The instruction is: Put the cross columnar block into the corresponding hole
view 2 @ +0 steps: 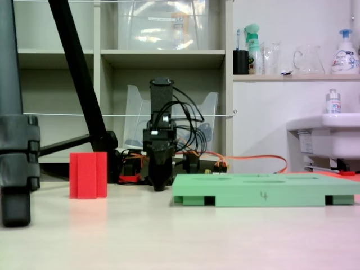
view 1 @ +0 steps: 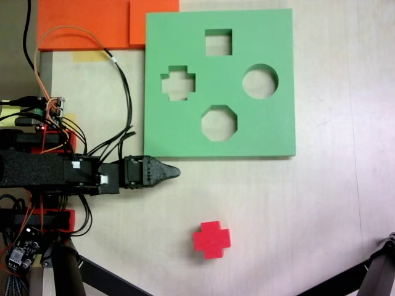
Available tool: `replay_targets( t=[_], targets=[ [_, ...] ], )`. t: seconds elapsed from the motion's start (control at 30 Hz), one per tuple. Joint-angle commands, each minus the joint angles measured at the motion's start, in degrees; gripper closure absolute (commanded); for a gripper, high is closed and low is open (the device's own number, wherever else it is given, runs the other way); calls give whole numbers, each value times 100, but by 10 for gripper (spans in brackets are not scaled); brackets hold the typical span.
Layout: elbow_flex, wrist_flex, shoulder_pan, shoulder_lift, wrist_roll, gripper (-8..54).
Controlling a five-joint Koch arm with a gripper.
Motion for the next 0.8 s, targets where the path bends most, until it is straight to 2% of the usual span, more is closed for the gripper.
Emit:
replay_targets(
  t=[0.0,0.47,0.5,0.6,0.63,0.7,0.77],
  targets=[
    [369,202,-9,422,18,117],
    [369,202,9,422,123,118],
    [378,202,18,422,650,116],
    [114,-18,97,422,3946,121],
    [-132,-132,229,422,4904,140],
    [-606,-53,466,422,5678,160],
    [-1266,914,580,431,6812,161]
  ],
)
